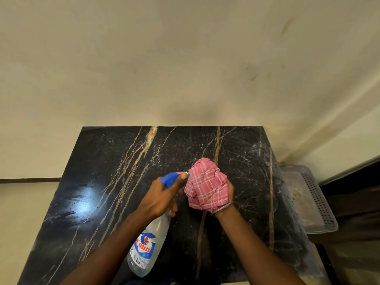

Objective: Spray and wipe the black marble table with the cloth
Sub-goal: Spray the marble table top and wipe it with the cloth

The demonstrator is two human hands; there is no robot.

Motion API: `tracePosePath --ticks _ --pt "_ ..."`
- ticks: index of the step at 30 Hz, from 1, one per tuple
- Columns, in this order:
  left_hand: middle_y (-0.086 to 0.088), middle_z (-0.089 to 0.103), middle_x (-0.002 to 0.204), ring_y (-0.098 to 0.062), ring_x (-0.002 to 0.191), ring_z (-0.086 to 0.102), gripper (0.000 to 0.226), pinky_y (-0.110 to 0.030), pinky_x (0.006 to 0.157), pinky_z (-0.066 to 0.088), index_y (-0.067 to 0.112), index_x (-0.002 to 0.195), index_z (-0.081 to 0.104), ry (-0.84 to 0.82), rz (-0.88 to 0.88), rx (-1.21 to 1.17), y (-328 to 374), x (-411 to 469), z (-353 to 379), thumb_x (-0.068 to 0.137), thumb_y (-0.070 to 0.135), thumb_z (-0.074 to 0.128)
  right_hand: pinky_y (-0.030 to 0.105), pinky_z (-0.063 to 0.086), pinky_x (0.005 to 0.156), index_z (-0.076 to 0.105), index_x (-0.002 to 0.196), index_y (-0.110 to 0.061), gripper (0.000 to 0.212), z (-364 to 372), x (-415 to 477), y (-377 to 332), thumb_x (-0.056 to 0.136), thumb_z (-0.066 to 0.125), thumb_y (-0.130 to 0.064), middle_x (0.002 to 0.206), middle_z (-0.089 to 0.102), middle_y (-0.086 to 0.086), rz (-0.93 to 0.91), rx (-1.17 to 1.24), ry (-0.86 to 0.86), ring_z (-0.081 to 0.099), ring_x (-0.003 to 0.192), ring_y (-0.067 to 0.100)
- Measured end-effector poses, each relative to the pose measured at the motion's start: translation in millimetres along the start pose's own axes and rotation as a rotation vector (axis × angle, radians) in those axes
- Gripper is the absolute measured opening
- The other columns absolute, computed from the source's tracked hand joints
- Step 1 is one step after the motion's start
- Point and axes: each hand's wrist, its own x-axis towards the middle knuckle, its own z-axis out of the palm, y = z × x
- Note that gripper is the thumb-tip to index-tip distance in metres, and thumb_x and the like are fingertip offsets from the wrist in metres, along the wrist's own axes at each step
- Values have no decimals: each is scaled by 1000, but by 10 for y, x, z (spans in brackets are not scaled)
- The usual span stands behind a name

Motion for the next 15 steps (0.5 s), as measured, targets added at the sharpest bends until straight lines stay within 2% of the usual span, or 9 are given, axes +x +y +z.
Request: tracePosePath --ticks 1,2,4,8,9,10,11,13,15 --pt "2 62 54 -22 46 61 43 -33 52 55 26 99 63 2 4 8 -5 -2 6 86 61 42 46 30 117 35 148 -9 77 -66 5 -45 94 27 -64 155 31 12 -109 103 -28 33 142 14" --pt "0 61 54 -23 46 62 46 -34 52 56 23 99 63 1 4 5 -5 -13 2 86 62 42 47 44 106 50 139 -17 75 -111 -19 -77 85 41 -68 144 49 9 -193 108 40 51 130 24" --pt "-1 61 54 -24 46 62 49 -33 52 56 22 102 63 2 11 -2 -6 -14 0 86 63 42 44 54 90 67 123 -20 78 -248 50 -125 63 65 -70 125 66 7 -314 111 -48 65 112 26" --pt "7 66 58 -21 46 62 30 -32 51 56 36 99 60 43 44 -4 2 -20 11 91 57 40 45 54 93 66 125 -20 89 -216 69 -160 56 72 -76 130 63 7 -318 52 -23 63 117 26" --pt "10 67 59 -19 46 62 27 -32 50 56 36 97 59 50 48 -12 13 -17 13 93 54 40 44 54 91 67 123 -19 88 -299 69 -150 54 73 -75 128 64 7 -358 12 161 64 115 26" --pt "10 67 61 -18 45 62 26 -31 49 56 35 97 59 51 48 -17 15 -16 11 93 53 39 43 52 94 66 125 -17 87 -402 69 -152 57 73 -72 130 63 8 -369 53 194 63 116 27" --pt "8 67 62 -18 45 62 27 -31 49 55 35 97 59 48 40 -21 27 -16 13 93 54 39 43 44 103 56 135 -16 88 -476 70 -163 66 69 -69 140 54 8 -360 49 182 55 127 29" --pt "3 65 67 -19 46 62 31 -31 49 55 34 98 60 29 28 -18 23 -21 19 90 57 41 44 23 117 30 152 -22 86 -416 30 -147 84 53 -70 158 27 6 -335 4 -8 29 145 30" --pt "1 64 67 -20 47 62 33 -32 52 56 35 98 60 14 18 5 15 -23 20 87 60 41 48 30 115 37 149 -24 87 -194 85 -110 80 52 -75 156 33 7 -286 -16 -38 37 141 30"
